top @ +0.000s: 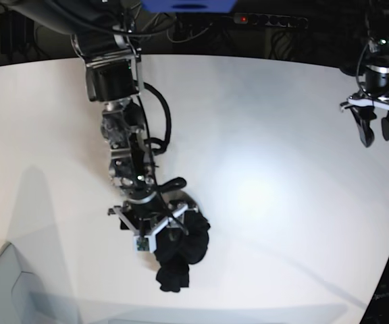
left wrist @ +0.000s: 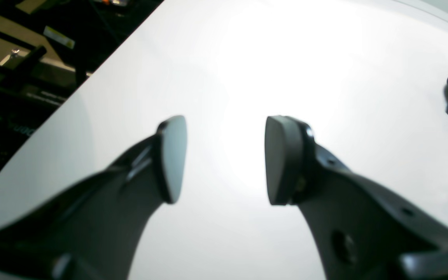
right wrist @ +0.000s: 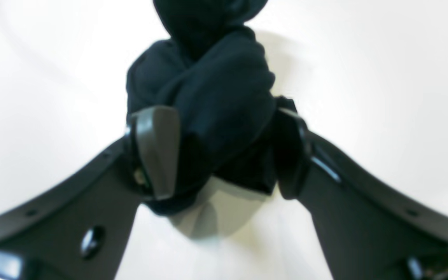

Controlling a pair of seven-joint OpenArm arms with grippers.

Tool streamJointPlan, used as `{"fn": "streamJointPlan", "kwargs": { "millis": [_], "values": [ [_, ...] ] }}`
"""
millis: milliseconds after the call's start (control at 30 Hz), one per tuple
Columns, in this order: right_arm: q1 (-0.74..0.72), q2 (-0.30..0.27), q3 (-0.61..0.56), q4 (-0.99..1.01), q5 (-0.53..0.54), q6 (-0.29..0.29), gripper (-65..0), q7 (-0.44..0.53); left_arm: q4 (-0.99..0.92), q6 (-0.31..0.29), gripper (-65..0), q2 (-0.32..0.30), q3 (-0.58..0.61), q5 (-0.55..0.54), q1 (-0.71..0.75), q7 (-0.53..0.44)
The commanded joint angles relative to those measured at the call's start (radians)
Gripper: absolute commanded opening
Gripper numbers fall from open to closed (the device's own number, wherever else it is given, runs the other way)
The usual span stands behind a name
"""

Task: Layout the t-shirt on the table in an organized manner, then fold the t-shirt properly
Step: 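Lower both grippers onto the crumpled shirt and pinch its fabric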

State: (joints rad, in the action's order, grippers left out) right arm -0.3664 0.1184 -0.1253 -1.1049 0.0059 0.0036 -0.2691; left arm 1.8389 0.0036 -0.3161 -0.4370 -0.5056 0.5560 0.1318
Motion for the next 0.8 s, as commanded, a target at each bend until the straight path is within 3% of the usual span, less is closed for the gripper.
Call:
{"fn": "streamJointPlan", "kwargs": {
  "millis": [0,200,300,400,433,533,667,767],
  "values": [
    [-0.032,0.007,-0.001,0.006,-0.001,0.003,-26.7,0.032,0.014,0.0,-33.8,-0.012,-0.009,0.002,0.003,-0.025],
    [-0.042,0.007,-0.001,0.093,-0.001,0.003,-30.2,0.08,0.011,0.0,-33.8,-0.012,-0.006,0.002,-0.006,-0.025],
    [-0.042,0.008,-0.001,0.116,-0.001,0.003,-41.4,0.08,0.006,0.0,-33.8,-0.012,-0.004,0.002,-0.017,-0.025],
    [-0.039,0.008,0.0,0.122,-0.001,0.003,-61.5,0.08,0.0,0.0,-33.8,-0.001,-0.003,0.0,-0.04,-0.025],
    [-0.038,0.008,0.0,0.118,-0.001,0.003,-65.0,0.08,0.0,0.0,-33.8,0.01,-0.003,0.0,-0.053,-0.025],
    [0.007,0.007,0.0,0.047,-0.001,0.003,-65.0,0.078,0.0,-0.004,-33.8,0.039,0.005,0.0,-0.127,-0.024],
    [0.096,0.007,-0.015,-0.145,-0.001,0.003,-65.0,0.078,0.0,0.0,-33.8,0.05,0.106,0.009,-0.256,-0.021],
    [0.159,0.0,-0.073,-0.291,-0.001,0.003,-65.0,0.072,0.011,0.0,-33.8,0.051,0.168,0.009,-0.348,0.075]
  ]
}}
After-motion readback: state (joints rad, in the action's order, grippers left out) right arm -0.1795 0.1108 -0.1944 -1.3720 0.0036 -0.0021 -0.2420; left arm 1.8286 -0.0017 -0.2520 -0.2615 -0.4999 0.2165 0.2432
